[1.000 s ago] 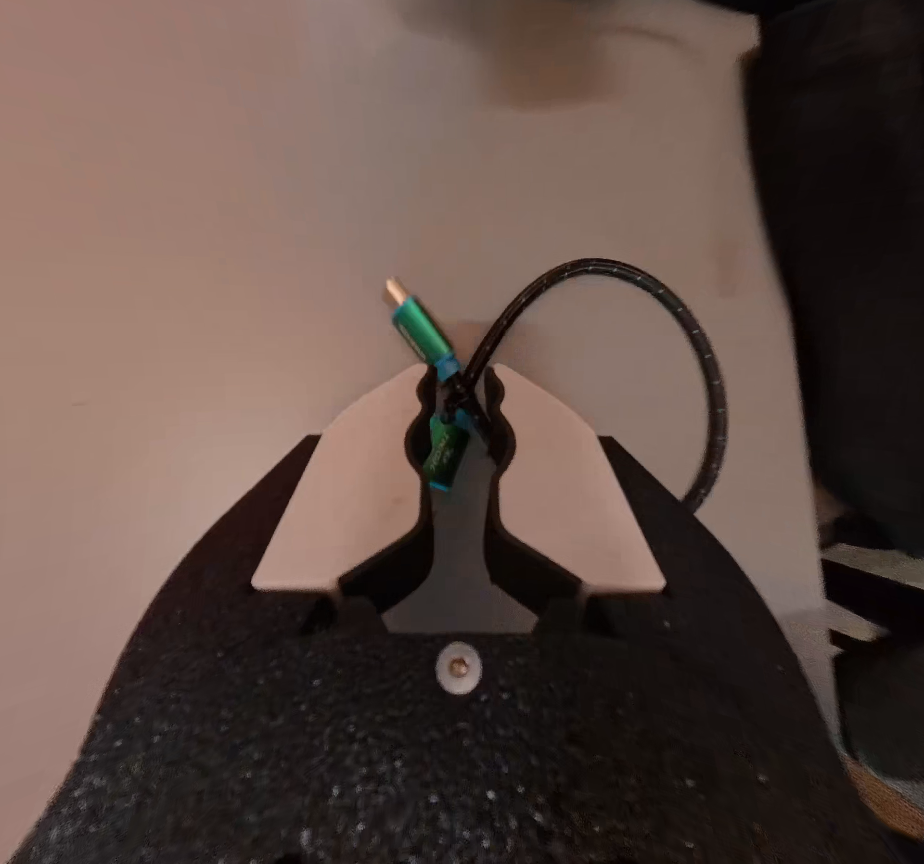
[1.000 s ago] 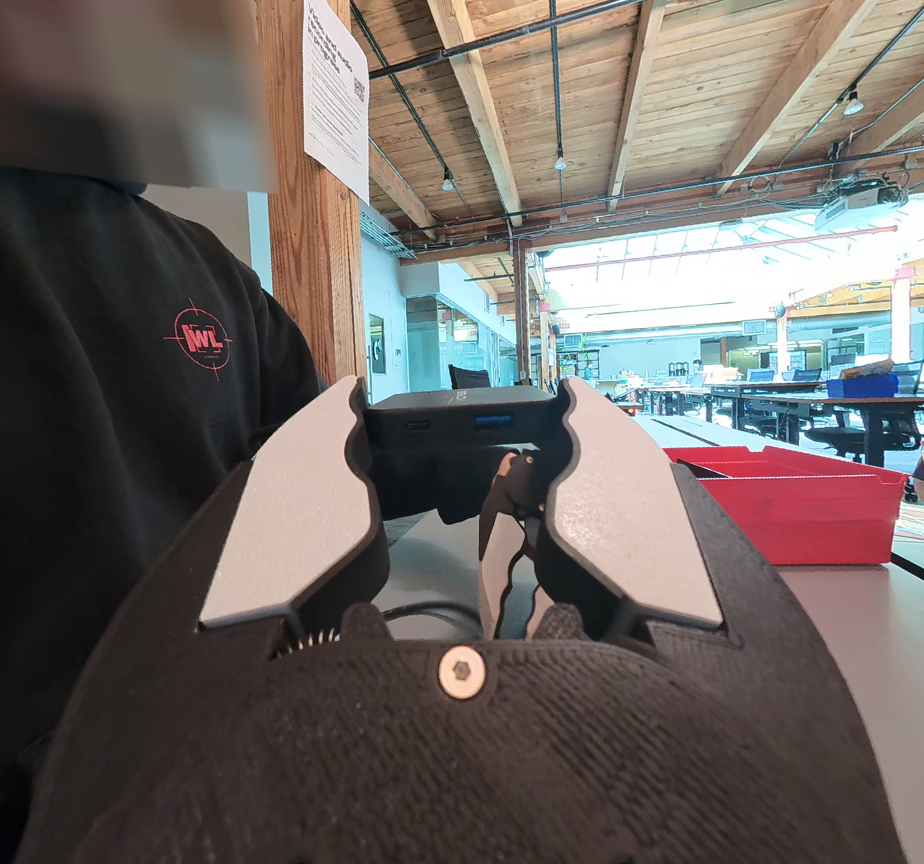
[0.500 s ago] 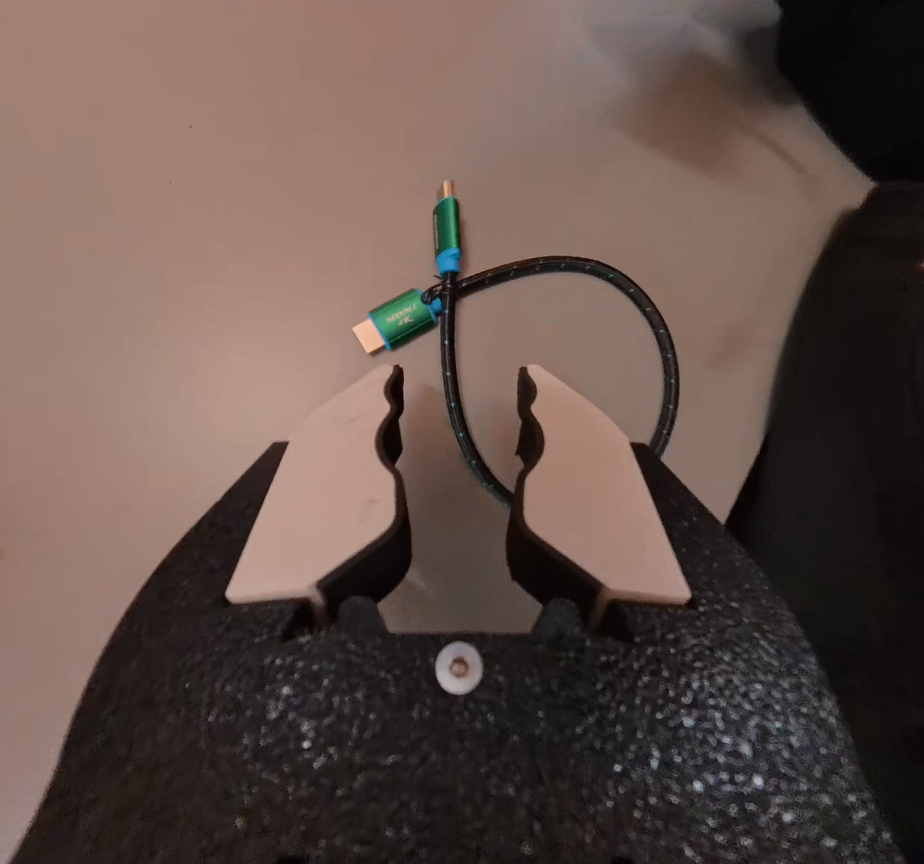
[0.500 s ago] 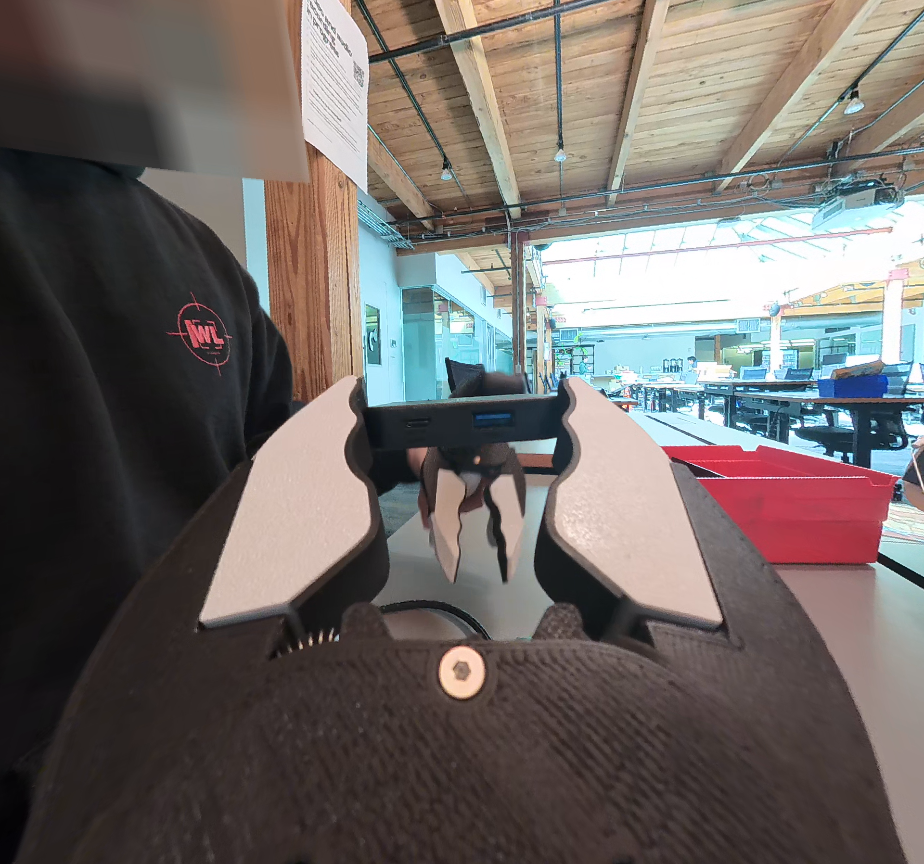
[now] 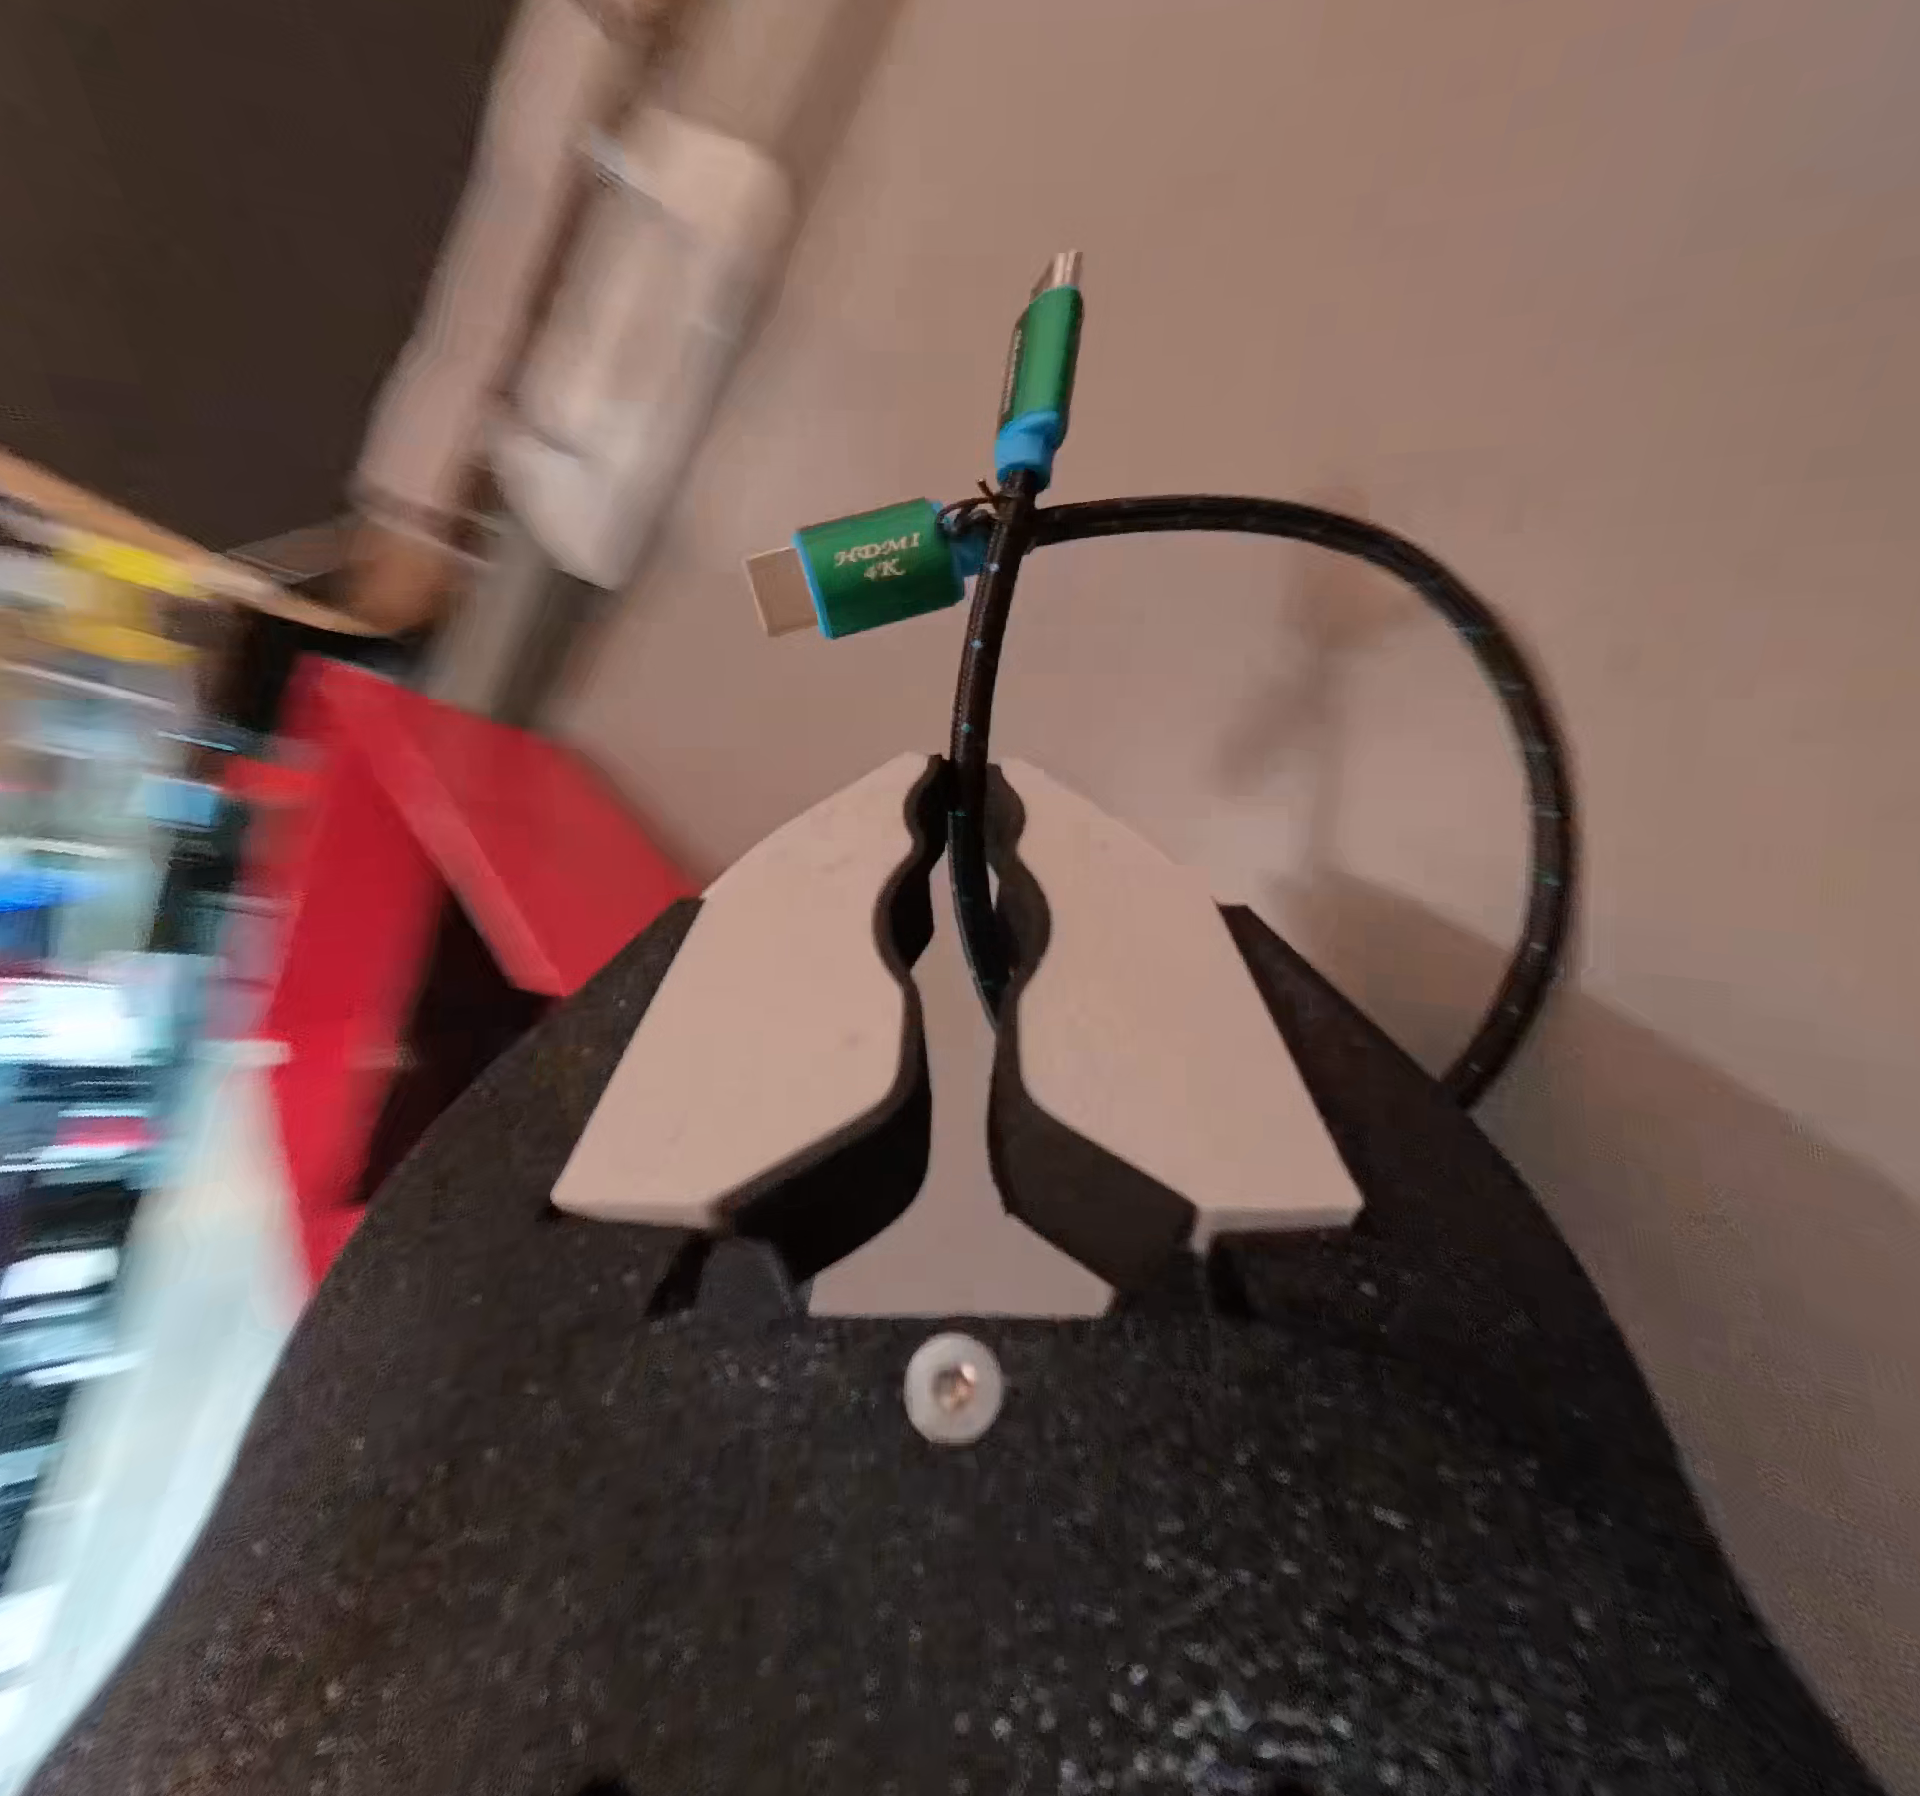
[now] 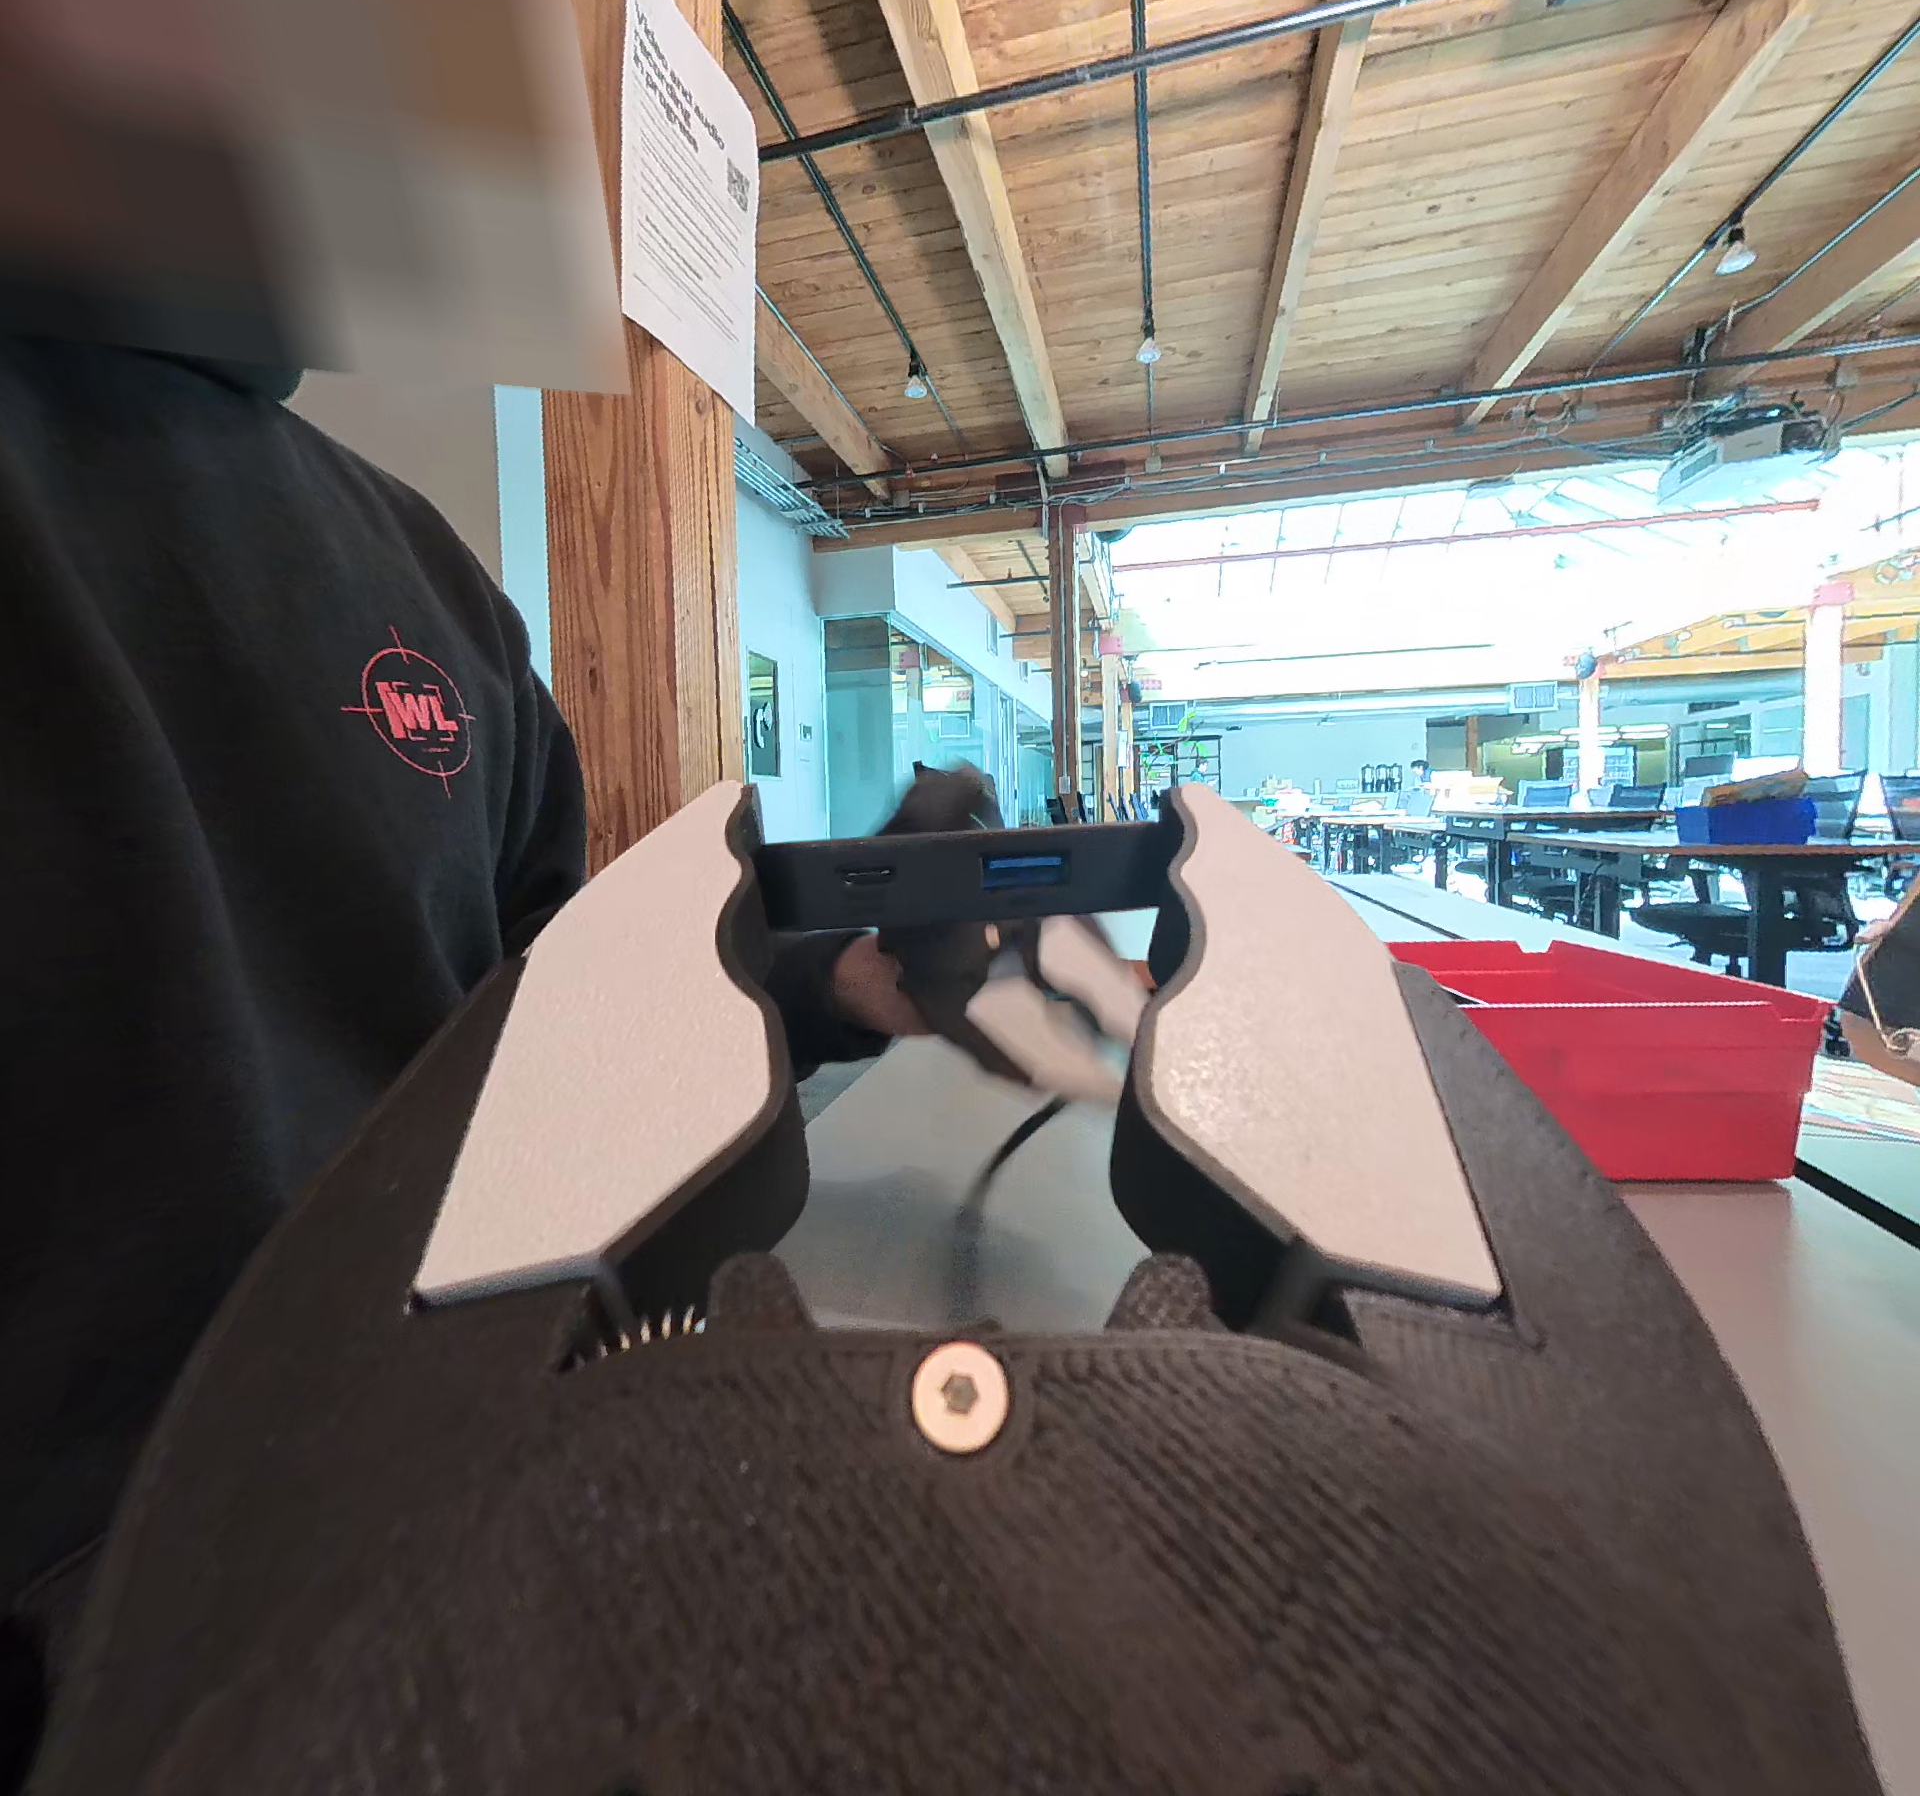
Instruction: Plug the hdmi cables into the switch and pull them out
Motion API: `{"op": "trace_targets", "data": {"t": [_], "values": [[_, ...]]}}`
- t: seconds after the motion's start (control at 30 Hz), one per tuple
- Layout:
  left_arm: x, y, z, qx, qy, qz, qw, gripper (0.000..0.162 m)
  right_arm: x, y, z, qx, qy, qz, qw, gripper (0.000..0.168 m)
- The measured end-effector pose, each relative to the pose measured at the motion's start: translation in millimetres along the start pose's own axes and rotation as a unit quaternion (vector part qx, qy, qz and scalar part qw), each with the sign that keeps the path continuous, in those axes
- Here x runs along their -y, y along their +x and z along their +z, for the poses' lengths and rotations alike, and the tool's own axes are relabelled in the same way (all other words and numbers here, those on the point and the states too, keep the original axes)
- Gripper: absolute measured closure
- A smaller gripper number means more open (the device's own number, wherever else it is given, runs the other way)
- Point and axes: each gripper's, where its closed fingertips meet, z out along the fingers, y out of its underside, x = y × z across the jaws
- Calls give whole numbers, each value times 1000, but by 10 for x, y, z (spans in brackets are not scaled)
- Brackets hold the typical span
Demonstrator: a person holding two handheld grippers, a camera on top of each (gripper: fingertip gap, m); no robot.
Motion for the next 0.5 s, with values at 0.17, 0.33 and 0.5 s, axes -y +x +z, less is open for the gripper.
{"op": "trace_targets", "data": {"t": [0.17,0.33,0.5], "values": [[357,-347,-293,219,60,217,949,156,18,-2,-11,-2,2,-3,1000,95],[414,130,-324,283,94,316,901,156,24,12,-39,-5,3,-4,1000,96],[426,666,-346,152,112,263,946,153,28,31,-73,-8,4,-2,1000,95]]}}
